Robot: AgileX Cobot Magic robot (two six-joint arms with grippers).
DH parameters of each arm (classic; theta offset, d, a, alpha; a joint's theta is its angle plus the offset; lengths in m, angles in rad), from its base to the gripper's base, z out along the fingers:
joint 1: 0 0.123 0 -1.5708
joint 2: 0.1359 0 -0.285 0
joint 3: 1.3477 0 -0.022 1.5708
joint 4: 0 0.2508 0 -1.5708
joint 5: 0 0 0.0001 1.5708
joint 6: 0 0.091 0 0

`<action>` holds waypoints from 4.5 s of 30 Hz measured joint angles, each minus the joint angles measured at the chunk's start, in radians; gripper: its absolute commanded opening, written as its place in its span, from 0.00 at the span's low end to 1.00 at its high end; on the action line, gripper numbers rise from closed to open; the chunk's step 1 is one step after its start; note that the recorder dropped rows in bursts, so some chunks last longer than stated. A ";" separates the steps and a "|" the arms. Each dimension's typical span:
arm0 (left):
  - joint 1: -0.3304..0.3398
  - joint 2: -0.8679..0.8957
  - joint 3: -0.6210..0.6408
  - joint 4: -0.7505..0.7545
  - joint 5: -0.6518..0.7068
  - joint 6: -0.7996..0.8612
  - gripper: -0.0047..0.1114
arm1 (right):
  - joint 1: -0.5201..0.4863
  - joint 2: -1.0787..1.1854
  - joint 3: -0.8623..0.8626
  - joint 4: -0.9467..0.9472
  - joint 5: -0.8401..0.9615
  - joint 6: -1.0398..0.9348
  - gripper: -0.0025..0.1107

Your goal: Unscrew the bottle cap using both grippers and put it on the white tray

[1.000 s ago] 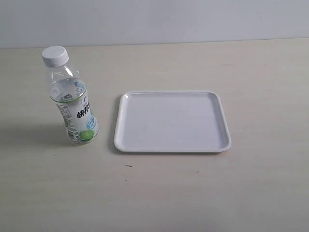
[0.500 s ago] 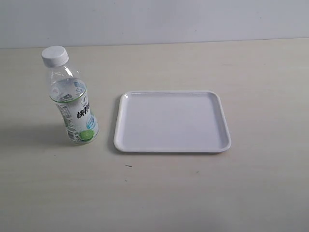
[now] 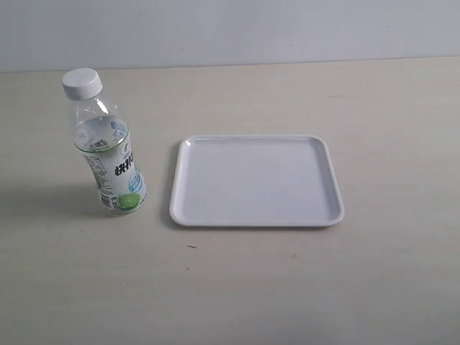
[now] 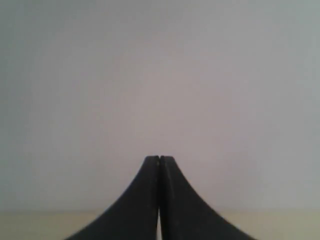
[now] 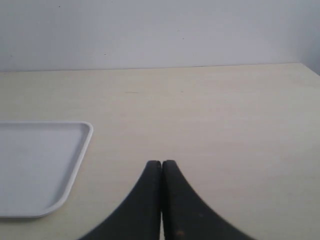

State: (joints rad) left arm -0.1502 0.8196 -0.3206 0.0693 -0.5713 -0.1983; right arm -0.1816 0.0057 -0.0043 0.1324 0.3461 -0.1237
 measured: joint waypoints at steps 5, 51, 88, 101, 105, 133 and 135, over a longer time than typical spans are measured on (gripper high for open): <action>0.000 0.293 0.000 0.211 -0.012 0.003 0.04 | 0.000 0.000 0.000 0.000 0.000 0.000 0.02; 0.000 0.721 0.133 0.454 -0.204 0.109 0.04 | 0.000 0.000 0.000 0.000 0.000 0.000 0.02; 0.000 1.127 -0.058 0.545 -0.565 0.209 0.94 | 0.000 0.000 0.000 0.000 0.000 0.000 0.02; 0.000 1.240 -0.084 0.535 -0.632 0.224 0.94 | 0.000 0.000 0.000 0.000 0.000 0.000 0.02; 0.000 1.245 -0.103 0.530 -0.632 0.226 0.94 | 0.000 0.000 0.000 0.000 0.000 0.000 0.02; 0.000 1.245 -0.158 0.547 -0.634 0.218 0.04 | 0.000 0.000 0.000 0.000 0.000 0.000 0.02; 0.000 1.245 -0.158 0.550 -0.634 0.229 0.04 | 0.000 0.000 0.000 0.000 0.000 0.000 0.02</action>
State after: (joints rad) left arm -0.1502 2.0651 -0.4782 0.6192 -1.2051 0.0305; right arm -0.1816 0.0057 -0.0043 0.1324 0.3461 -0.1237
